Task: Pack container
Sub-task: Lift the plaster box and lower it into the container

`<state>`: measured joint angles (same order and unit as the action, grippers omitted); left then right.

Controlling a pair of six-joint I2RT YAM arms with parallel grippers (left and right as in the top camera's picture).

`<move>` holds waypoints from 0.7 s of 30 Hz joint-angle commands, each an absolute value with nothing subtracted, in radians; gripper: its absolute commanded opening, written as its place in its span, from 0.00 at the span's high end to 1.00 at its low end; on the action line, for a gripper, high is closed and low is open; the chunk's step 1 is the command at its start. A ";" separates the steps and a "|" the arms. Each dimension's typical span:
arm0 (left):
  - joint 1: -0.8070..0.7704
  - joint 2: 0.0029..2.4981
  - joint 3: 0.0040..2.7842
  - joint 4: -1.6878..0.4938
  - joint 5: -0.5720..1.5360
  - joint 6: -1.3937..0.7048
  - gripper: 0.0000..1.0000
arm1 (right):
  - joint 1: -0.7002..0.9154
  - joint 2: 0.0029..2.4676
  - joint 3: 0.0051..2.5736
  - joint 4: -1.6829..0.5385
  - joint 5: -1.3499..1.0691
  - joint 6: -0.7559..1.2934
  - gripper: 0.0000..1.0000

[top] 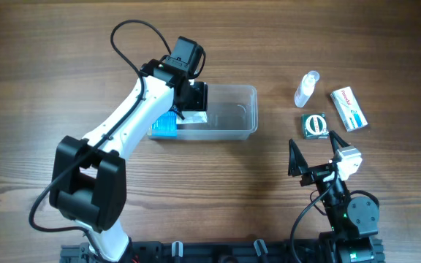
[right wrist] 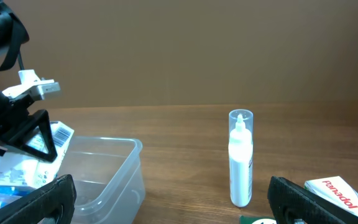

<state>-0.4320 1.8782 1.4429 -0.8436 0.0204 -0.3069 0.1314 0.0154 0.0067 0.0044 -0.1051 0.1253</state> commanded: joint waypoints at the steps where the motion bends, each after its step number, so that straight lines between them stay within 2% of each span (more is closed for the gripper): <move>1: -0.437 1.899 1.430 -0.843 0.006 -0.331 0.33 | 0.125 0.011 0.005 0.008 -0.121 0.108 0.00; 14: -0.438 1.899 1.393 -0.888 0.011 -0.331 0.36 | 0.125 0.011 0.005 0.009 -0.121 0.108 0.00; 21: -0.456 1.899 1.393 -0.907 0.045 -0.330 0.13 | 0.125 0.011 0.005 0.009 -0.121 0.107 0.00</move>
